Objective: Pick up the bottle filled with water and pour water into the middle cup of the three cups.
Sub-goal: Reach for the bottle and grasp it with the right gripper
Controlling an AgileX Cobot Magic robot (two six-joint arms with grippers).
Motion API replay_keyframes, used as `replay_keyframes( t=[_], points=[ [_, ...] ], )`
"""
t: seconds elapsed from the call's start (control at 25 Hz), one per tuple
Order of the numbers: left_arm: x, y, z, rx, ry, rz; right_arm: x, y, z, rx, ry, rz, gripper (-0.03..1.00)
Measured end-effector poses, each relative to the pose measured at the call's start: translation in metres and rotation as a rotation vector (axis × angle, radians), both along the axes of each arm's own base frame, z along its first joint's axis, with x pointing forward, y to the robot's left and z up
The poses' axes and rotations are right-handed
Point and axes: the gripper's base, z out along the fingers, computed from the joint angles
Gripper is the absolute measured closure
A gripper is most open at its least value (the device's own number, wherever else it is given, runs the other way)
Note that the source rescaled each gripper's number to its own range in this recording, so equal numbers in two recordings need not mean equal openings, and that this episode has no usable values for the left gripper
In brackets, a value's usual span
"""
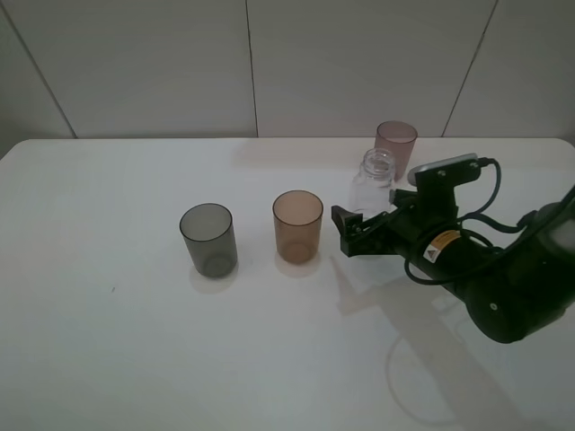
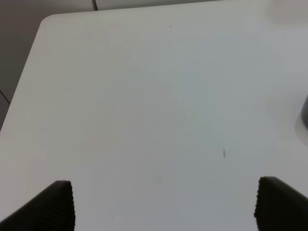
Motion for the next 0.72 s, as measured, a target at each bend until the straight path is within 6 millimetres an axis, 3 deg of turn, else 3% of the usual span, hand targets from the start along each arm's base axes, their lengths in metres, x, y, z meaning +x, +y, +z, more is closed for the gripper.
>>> replay_keyframes(
  t=[0.72],
  points=[
    [0.000, 0.000, 0.000, 0.000, 0.000, 0.000, 0.026, 0.006, -0.027, -0.015, 0.011, -0.080, -0.03]
  ],
)
